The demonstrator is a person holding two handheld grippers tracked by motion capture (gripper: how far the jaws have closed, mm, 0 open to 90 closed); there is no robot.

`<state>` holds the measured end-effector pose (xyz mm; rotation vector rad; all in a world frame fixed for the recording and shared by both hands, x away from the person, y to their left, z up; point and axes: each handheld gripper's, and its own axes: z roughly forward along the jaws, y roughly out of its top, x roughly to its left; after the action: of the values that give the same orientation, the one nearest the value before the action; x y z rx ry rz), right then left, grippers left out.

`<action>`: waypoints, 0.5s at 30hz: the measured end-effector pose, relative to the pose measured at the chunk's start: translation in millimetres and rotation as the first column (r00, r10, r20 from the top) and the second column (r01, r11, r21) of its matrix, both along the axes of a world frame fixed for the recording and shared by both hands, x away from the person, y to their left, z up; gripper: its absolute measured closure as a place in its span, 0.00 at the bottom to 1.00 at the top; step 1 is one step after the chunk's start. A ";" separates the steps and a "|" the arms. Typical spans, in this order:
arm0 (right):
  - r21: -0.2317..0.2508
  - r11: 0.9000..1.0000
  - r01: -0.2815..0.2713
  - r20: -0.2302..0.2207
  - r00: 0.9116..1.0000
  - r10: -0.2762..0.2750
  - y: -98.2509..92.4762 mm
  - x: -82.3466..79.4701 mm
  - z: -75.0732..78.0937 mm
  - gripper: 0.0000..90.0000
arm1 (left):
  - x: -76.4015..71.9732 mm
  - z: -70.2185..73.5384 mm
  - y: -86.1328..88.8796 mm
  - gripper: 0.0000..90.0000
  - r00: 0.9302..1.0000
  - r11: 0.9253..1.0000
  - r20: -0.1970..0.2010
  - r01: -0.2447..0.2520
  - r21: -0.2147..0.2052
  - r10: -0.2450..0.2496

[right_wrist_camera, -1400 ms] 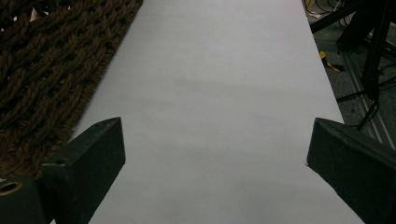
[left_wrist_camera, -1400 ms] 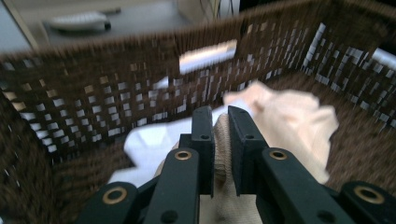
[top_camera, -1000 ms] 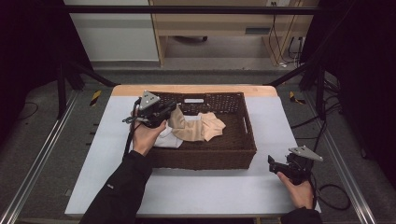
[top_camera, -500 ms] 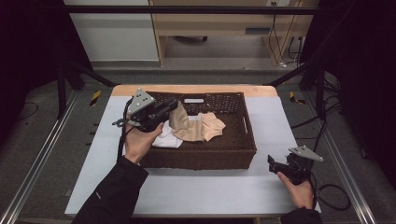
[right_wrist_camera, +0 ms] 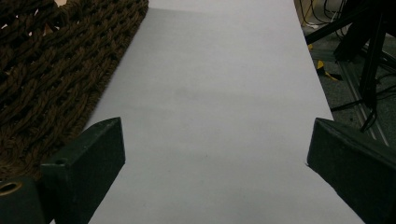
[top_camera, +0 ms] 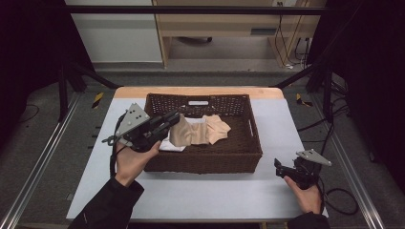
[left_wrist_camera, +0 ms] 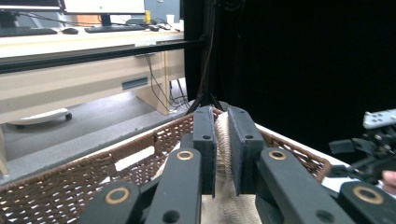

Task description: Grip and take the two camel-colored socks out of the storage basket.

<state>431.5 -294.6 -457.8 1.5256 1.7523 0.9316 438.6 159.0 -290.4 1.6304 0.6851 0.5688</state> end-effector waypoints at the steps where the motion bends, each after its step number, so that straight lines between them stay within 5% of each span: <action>1: 0.001 1.000 -0.001 0.000 1.000 0.001 -0.1 -0.2 0.0 0.05 | -3.9 0.2 0.5 0.91 1.000 1.000 0.004 0.007 0.002 -0.007; 15: 0.006 1.000 0.000 0.000 1.000 0.000 -1.6 -2.0 0.2 0.05 | -42.6 -17.1 5.9 0.91 0.999 0.999 -0.005 0.052 0.006 -0.052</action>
<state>429.5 -296.2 -457.5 1.5297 1.7509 0.9374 396.0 165.0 -307.5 1.6506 0.6431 0.5297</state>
